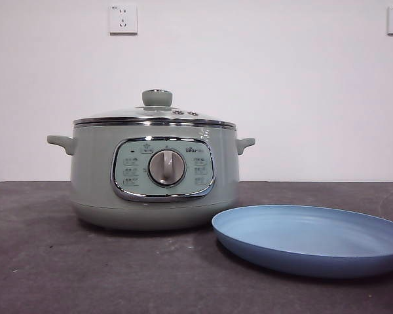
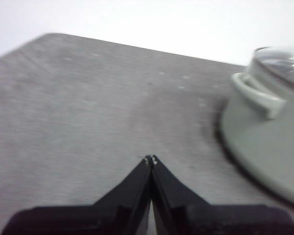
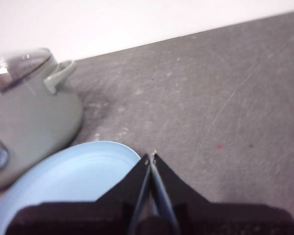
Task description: Take the potato out from the steamer,put the potato on the plate,close the lid
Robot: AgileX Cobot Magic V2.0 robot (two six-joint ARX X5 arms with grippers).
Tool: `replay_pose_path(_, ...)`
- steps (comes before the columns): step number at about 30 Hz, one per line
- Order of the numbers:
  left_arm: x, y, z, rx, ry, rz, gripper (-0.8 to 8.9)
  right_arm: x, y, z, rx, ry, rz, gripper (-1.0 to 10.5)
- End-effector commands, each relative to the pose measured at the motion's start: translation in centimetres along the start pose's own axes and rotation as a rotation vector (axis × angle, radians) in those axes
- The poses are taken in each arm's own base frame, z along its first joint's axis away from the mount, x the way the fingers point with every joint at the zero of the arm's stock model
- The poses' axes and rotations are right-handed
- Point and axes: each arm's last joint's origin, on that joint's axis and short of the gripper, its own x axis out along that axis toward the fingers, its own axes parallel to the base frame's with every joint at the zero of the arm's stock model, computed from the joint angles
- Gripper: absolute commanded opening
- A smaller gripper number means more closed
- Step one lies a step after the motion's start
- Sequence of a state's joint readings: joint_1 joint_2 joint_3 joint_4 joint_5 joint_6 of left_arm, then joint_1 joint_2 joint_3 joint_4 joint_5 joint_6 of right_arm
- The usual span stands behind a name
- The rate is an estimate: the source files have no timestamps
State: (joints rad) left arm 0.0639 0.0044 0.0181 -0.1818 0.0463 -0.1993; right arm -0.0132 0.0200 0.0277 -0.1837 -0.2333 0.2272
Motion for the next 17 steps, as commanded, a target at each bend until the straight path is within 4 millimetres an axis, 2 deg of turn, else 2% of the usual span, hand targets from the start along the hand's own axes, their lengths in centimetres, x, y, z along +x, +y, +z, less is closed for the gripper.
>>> replay_pose_path(1,0.1,-0.2,-0.4,-0.074,0.022,-0.089,-0.04,0.1,-0.1,-0.4,0.166,0.011,0.001,0.0)
replay_pose_path(4,-0.1,-0.6,0.1,-0.129,0.032,-0.194,-0.08,0.0,0.1,0.1,0.248,-0.001,0.012,-0.1)
replay_pose_path(8,-0.7,-1.1,1.5,-0.167,0.020,-0.264,-0.08,-0.5,0.7,1.5,0.265,-0.013,0.088,-0.1)
replay_pose_path(17,-2.2,-2.5,6.3,-0.154,0.085,-0.370,-0.08,-1.3,2.5,6.9,0.240,0.083,0.171,-0.1)
